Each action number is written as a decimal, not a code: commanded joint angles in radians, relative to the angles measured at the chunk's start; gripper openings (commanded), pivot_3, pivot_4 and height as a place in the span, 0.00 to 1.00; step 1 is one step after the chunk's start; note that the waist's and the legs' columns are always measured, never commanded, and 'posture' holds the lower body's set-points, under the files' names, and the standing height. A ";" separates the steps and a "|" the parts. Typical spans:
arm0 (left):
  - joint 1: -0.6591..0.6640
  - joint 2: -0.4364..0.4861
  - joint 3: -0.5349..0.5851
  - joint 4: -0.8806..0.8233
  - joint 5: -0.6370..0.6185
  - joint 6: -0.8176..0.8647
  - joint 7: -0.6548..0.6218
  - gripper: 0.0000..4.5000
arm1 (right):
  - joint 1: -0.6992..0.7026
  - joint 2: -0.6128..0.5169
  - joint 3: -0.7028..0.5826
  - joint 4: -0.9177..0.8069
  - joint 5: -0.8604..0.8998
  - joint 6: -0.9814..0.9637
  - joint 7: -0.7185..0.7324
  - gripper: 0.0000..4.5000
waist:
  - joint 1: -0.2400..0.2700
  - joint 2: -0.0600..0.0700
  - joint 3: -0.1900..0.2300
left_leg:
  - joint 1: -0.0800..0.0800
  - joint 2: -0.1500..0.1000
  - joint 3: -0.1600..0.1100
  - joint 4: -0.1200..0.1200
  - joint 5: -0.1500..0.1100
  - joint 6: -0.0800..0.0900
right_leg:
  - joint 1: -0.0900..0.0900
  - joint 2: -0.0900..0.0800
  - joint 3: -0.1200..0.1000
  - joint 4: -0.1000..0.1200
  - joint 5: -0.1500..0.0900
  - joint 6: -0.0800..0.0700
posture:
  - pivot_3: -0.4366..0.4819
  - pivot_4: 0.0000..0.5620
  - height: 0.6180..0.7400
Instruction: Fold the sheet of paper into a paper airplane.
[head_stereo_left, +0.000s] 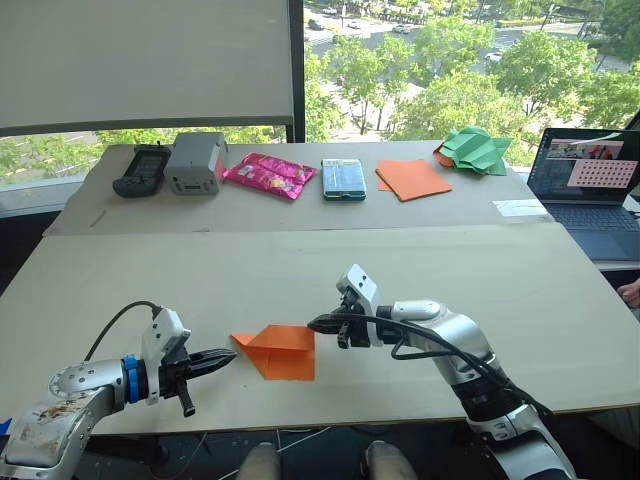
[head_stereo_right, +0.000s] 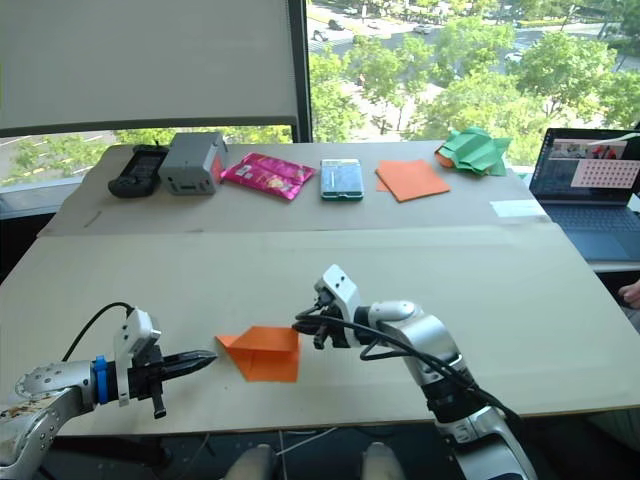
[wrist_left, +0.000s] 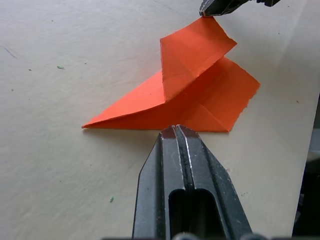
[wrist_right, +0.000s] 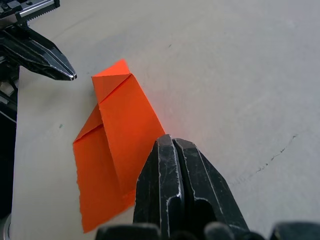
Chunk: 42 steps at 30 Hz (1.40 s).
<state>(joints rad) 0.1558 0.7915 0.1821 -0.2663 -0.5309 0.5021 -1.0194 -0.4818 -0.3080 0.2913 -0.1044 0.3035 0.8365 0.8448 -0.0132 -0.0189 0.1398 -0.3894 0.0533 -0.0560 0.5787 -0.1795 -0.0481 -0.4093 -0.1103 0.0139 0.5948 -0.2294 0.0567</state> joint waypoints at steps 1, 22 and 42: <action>-0.028 0.005 0.007 -0.010 -0.006 -0.008 -0.006 0.00 | -0.011 0.008 -0.059 -0.059 0.047 -0.022 -0.013 0.01 | 0.000 0.000 0.000 | 0.000 0.000 0.000 0.000 0.000 0.000 | 0.000 0.000 0.000 0.000 0.000 0.000 | 0.48 0.27 0.72; -0.075 0.010 -0.003 -0.030 -0.023 0.047 -0.010 0.00 | -0.010 -0.010 -0.072 -0.097 0.146 0.113 -0.045 0.58 | -0.001 0.000 0.000 | 0.001 0.000 0.000 0.000 0.000 0.000 | 0.003 0.000 0.000 0.000 0.000 0.000 | 0.48 0.27 0.72; -0.064 -0.012 -0.020 -0.135 -0.042 0.115 0.058 0.00 | 0.010 0.028 -0.036 0.022 0.184 0.121 -0.010 0.58 | -0.001 0.000 0.000 | 0.001 0.000 0.000 0.002 0.000 0.000 | 0.003 0.000 0.000 0.001 0.000 0.000 | 0.48 0.27 0.72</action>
<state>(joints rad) 0.1039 0.7789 0.1556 -0.3767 -0.5538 0.6151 -0.9649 -0.4687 -0.2884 0.2646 -0.0685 0.4559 0.9667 0.8251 -0.0140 -0.0194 0.1393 -0.3884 0.0533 -0.0563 0.5805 -0.1793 -0.0478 -0.4059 -0.1098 0.0139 0.5954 -0.2293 0.0569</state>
